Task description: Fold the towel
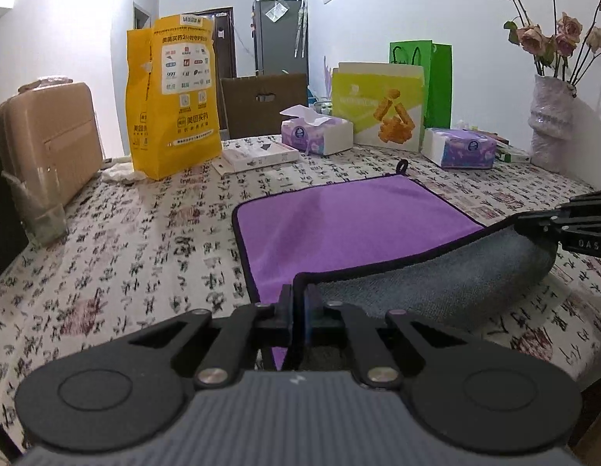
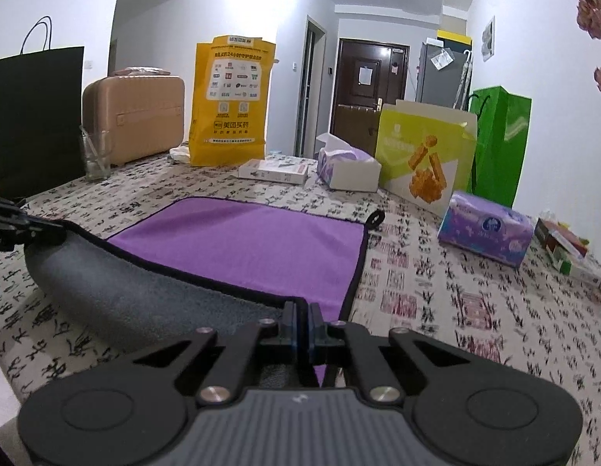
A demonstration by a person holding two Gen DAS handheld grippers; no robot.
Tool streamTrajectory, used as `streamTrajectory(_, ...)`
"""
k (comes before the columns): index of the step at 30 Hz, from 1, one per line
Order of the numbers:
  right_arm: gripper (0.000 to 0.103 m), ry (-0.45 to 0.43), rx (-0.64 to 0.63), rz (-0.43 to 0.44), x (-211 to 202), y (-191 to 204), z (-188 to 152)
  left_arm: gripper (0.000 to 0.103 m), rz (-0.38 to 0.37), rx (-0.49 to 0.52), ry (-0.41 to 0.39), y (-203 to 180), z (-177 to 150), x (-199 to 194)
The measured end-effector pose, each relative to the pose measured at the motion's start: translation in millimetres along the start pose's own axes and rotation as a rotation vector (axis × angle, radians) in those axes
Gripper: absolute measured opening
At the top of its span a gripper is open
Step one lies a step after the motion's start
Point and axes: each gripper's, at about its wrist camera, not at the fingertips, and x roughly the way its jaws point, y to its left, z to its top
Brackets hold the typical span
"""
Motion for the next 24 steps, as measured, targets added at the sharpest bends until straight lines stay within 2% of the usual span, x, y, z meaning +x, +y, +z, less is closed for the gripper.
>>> streamTrajectory(24, 0.005, -0.007, -0.018, 0.014, 64, -23, 63, 0.006, -0.007, 0.043, -0.026, 33, 64, 63)
